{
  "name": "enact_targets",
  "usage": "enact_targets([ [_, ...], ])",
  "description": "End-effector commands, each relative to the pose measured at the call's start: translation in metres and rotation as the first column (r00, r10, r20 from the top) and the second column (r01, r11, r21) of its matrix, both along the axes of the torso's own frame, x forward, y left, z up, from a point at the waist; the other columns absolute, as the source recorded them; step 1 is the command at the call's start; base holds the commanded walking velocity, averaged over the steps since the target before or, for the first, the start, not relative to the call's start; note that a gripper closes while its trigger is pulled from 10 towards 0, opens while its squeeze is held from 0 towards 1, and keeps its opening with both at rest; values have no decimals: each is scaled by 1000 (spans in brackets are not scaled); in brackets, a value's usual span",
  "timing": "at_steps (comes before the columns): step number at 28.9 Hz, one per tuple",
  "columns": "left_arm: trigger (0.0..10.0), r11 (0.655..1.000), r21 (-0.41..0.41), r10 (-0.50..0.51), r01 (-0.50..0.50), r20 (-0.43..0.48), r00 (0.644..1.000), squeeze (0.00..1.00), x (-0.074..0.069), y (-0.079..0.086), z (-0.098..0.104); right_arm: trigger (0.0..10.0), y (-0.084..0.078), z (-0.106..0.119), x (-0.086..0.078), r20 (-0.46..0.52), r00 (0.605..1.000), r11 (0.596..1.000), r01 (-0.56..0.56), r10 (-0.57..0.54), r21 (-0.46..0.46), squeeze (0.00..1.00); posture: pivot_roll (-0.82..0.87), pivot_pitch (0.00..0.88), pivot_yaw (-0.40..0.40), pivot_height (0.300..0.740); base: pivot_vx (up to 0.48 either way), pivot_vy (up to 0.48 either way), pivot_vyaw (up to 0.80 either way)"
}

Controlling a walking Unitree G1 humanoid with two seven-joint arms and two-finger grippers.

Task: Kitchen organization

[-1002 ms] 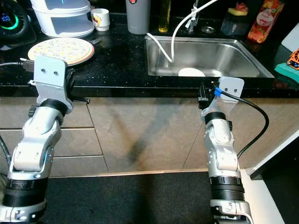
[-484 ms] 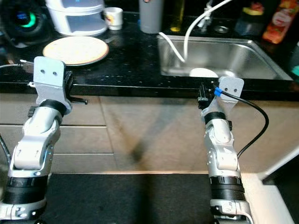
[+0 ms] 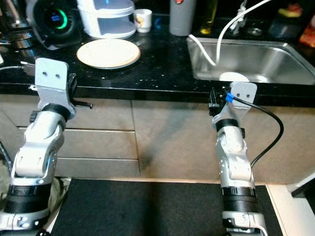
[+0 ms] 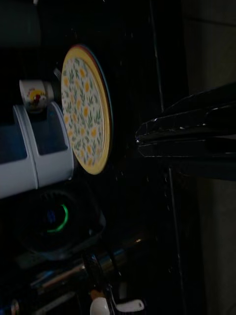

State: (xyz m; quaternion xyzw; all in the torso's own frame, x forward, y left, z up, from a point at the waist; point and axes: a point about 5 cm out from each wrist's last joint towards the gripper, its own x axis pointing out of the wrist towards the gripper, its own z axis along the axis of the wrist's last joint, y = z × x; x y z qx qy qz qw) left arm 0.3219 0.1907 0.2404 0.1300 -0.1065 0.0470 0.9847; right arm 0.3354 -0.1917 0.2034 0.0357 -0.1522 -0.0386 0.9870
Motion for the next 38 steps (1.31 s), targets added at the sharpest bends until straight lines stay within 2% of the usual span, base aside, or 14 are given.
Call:
enact_targets([
  [1, 10000, 1000, 15, -6, 6, -21, 1000, 0, 1, -2, -3, 10000, -4, -2, -1, -10, 1000, 1000, 14, -14, 8, 0, 119, 54, -40, 740, 0, 0, 0],
  [7, 10000, 1000, 19, -16, 17, -50, 999, 0, 5, -8, -3, 10000, -4, -1, -2, -7, 1000, 1000, 16, -16, 9, 0, 116, 59, -38, 740, 0, 0, 0],
  [13, 10000, 998, 23, -57, 57, -10, 998, 0, 5, -14, 7, 10000, -2, 6, -2, 17, 1000, 1000, 14, -14, 0, 0, 115, 58, -34, 740, 0, 0, 0],
  [15, 10000, 997, -31, -70, 71, 43, 997, 0, 4, -14, 16, 10000, 0, 11, -4, 40, 999, 1000, 10, -9, -21, 0, 116, 59, -34, 740, 0, 0, 0],
  [17, 10000, 995, -39, -93, 96, 68, 993, 0, 2, -17, 20, 10000, 3, 16, -6, 65, 998, 999, 7, -5, -39, 0, 116, 59, -34, 740, 0, 0, 0],
  [21, 10000, 987, -41, -152, 154, 50, 987, 0, 1, -25, 21, 10000, 6, 26, -7, 99, 995, 999, 0, 5, -46, 0, 115, 59, -33, 740, 0, 0, 0],
  [31, 10000, 992, -17, -123, 126, 103, 987, 0, 3, -18, 28, 10000, 10, 45, -10, 161, 987, 999, -7, 15, -54, 0, 116, 57, -33, 740, 0, 0, 0],
  [38, 10000, 990, 25, -137, 135, 128, 982, 0, 2, -20, 34, 10000, 11, 52, -13, 190, 982, 999, -5, 15, -54, 0, 117, 56, -34, 740, 361, 0, 0],
])
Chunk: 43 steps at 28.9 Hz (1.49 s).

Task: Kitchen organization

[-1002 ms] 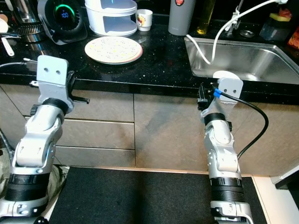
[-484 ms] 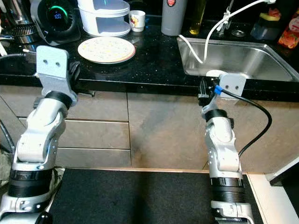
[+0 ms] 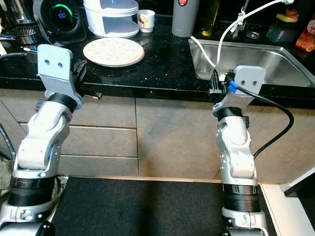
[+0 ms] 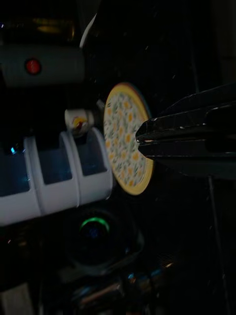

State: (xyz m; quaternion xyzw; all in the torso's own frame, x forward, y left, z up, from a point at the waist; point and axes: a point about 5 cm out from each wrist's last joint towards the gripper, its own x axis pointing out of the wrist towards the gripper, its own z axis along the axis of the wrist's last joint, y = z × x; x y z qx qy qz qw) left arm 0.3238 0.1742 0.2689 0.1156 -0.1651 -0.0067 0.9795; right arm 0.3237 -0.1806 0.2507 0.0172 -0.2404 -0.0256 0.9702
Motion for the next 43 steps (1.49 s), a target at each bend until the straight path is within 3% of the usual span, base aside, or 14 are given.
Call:
enact_targets([
  [1, 10000, 999, 33, -15, 14, 32, 999, 0, 0, -4, 7, 10000, 0, 6, -2, 16, 1000, 1000, 3, -3, -6, 0, 117, 56, -34, 740, 382, 0, 0],
  [43, 10000, 997, 67, -32, 29, 49, 998, 0, 0, -8, 6, 10000, 1, 1, 0, -2, 1000, 1000, -4, 4, -17, 0, 118, 49, -32, 740, 378, 0, 0],
])
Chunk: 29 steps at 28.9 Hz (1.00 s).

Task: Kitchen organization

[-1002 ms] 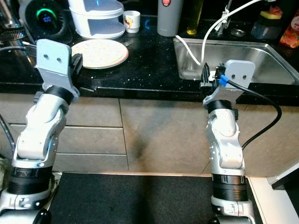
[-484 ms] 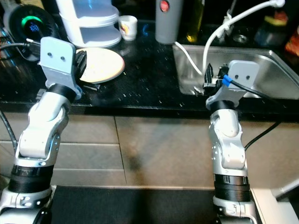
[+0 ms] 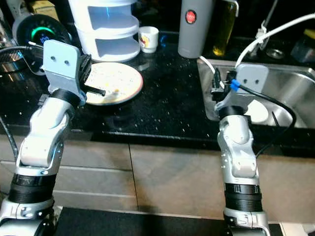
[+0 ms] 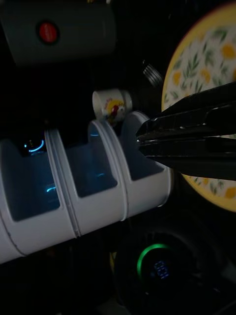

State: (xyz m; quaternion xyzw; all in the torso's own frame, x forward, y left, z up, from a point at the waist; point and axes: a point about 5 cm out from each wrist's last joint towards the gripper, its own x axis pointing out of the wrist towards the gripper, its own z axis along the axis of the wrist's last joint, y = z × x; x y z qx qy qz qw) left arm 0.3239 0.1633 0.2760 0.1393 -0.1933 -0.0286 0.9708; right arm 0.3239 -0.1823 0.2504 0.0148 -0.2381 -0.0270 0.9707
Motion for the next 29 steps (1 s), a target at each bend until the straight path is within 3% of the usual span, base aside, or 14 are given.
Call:
enact_targets([
  [1, 10000, 1000, 12, 8, -8, -6, 1000, 0, -1, 2, -2, 10000, 2, 1, 0, 1, 1000, 1000, -8, 8, -15, 0, 117, 55, -34, 740, 364, 0, 0],
  [8, 10000, 994, -13, -110, 109, -97, 989, 0, -4, -7, -8, 10000, 2, 1, -1, -1, 1000, 1000, -6, 6, -18, 0, 117, 55, -34, 740, 195, 0, 0],
  [13, 10000, 957, 95, -258, 273, -146, 955, 0, -18, -14, -6, 10000, 1, 2, -1, -2, 1000, 1000, -7, 7, -28, 0, 122, 61, -37, 740, 0, 0, 0],
  [15, 10000, 904, 269, -288, 331, -189, 939, 0, -26, -5, -3, 10000, 0, 2, -1, -4, 1000, 999, -6, 6, -35, 0, 122, 61, -37, 740, 0, 0, 0],
  [17, 10000, 824, 409, -312, 393, -251, 916, 0, -36, 7, 3, 10000, -1, 3, -1, -3, 1000, 999, -5, 4, -37, 0, 135, 64, -35, 740, 0, 0, 0],
  [18, 10000, 824, 409, -312, 393, -251, 916, 0, -36, 7, 3, 10000, -1, 3, -1, -3, 1000, 999, -5, 4, -37, 0, 135, 64, -35, 740, 0, 0, 0],
  [20, 10000, 776, 447, -343, 444, -292, 893, 0, -44, 15, 11, 10000, -1, 3, -1, -3, 1000, 999, -4, 4, -37, 0, 145, 66, -29, 740, 0, 0, 0],
  [22, 10000, 705, 477, -402, 525, -341, 850, 0, -59, 23, 19, 10000, -1, 2, -1, -4, 1000, 999, -5, 5, -34, 0, 145, 66, -29, 740, 0, 0, 0],
  [23, 10000, 665, 465, -435, 585, -395, 809, 0, -69, 33, 22, 10000, 0, 1, 0, -8, 1000, 1000, -9, 9, -30, 0, 145, 66, -29, 740, 0, 0, 0],
  [24, 10000, 665, 465, -435, 585, -395, 809, 0, -69, 33, 22, 10000, 0, 1, 0, -8, 1000, 1000, -9, 9, -30, 0, 145, 66, -29, 740, 0, 0, 0],
  [25, 10000, 634, 473, -431, 612, -440, 788, 0, -72, 44, 21, 10000, 2, 0, 0, -12, 1000, 1000, -16, 16, -27, 0, 165, 70, -38, 740, 0, 0, 0],
  [26, 10000, 627, 477, -426, 616, -451, 784, 0, -72, 48, 21, 10000, 3, -1, 1, -13, 1000, 999, -19, 19, -26, 0, 165, 70, -38, 740, 0, 0, 0],
  [27, 10000, 643, 476, -391, 600, -469, 792, 0, -64, 57, 19, 10000, 5, -1, 2, -15, 1000, 999, -26, 26, -24, 0, 174, 69, -40, 740, 0, 0, 0],
  [29, 10000, 630, 515, -334, 581, -496, 802, 0, -52, 66, 13, 10000, 7, -1, 3, -15, 999, 999, -34, 34, -22, 0, 174, 67, -42, 740, 0, 0, 0],
])
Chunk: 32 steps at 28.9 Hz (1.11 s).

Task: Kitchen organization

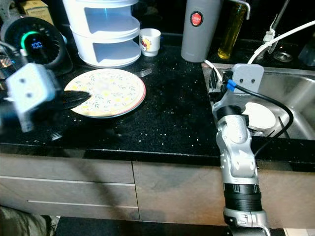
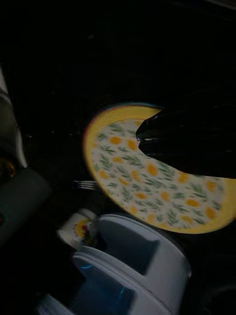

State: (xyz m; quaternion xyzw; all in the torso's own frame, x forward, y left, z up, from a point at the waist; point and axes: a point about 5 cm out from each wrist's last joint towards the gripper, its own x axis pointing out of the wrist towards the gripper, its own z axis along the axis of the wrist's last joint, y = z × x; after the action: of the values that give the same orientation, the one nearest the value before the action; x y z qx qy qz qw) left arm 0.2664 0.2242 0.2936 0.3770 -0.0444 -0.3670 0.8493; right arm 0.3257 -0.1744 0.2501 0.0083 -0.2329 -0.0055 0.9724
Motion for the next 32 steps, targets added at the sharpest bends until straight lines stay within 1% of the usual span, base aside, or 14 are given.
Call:
enact_targets([
  [1, 10000, 995, 97, 12, -10, -26, 1000, 0, 10, 8, -7, 10000, 0, 0, 2, -3, 1000, 1000, 1, -1, 1, 0, 175, 66, -45, 740, 0, 0, 0],
  [4, 10000, 994, 109, 9, -5, -42, 999, 0, 16, 10, -8, 10000, 1, 0, 2, -1, 1000, 1000, -2, 2, 2, 0, 175, 66, -45, 740, 0, 0, 0],
  [7, 10000, 994, 108, -19, 29, -97, 995, 0, 27, 14, -11, 10000, 2, 1, 3, 0, 1000, 1000, -5, 5, 4, 0, 168, 64, -36, 740, 0, 0, 0],
  [8, 10000, 991, 122, -47, 63, -127, 991, 0, 35, 15, -12, 10000, 2, 1, 2, 1, 1000, 1000, -2, 2, 6, 0, 161, 63, -30, 740, 0, 0, 0],
  [10, 10000, 980, 147, -107, 131, -161, 981, 0, 52, 8, -14, 10000, 1, 0, -1, 2, 1000, 1000, 4, -4, 8, 0, 153, 66, -24, 740, 0, 0, 0],
  [12, 10000, 967, 184, -147, 177, -168, 975, 0, 62, 0, -15, 10000, 1, 0, -2, 2, 1000, 1000, 7, -7, 8, 0, 148, 66, -20, 740, 0, 0, 0],
  [13, 10000, 967, 184, -147, 177, -168, 975, 0, 62, 0, -15, 10000, 1, 0, -2, 2, 1000, 1000, 7, -7, 8, 0, 148, 66, -20, 740, 0, 0, 0],
  [16, 10000, 927, 279, -204, 251, -186, 961, 0, 71, -12, -20, 10000, 0, -1, -3, 1, 1000, 1000, 12, -12, 9, 0, 136, 68, -7, 740, 0, 0, 0],
  [18, 10000, 901, 313, -241, 300, -213, 947, 0, 74, -20, -23, 10000, 1, -1, -4, 3, 1000, 1000, 13, -13, 10, 0, 128, 70, 2, 740, 0, 0, 0],
  [19, 10000, 901, 313, -241, 300, -213, 947, 0, 74, -20, -23, 10000, 1, -1, -4, 3, 1000, 1000, 13, -13, 10, 0, 128, 70, 2, 740, 0, 0, 0],
  [20, 10000, 868, 336, -291, 364, -248, 924, 0, 71, -25, -28, 10000, 1, -1, -7, 6, 1000, 1000, 21, -21, 12, 0, 118, 71, 19, 740, 0, 0, 0],
  [23, 10000, 837, 363, -333, 409, -254, 908, 0, 70, -26, -29, 10000, 0, -2, -8, 5, 999, 999, 32, -32, 15, 0, 116, 71, 21, 740, 0, 0, 0],
  [28, 10000, 821, 380, -377, 427, -201, 904, 0, 68, -24, -9, 10000, -1, -3, -8, 2, 999, 999, 32, -32, 14, 0, 122, 68, 18, 740, 0, 0, 0],
  [32, 10000, 807, 393, -400, 441, -186, 897, 0, 60, -23, -4, 10000, 1, -3, -6, 1, 1000, 1000, 26, -26, 14, 0, 135, 60, 14, 740, 0, 0, 0],
])
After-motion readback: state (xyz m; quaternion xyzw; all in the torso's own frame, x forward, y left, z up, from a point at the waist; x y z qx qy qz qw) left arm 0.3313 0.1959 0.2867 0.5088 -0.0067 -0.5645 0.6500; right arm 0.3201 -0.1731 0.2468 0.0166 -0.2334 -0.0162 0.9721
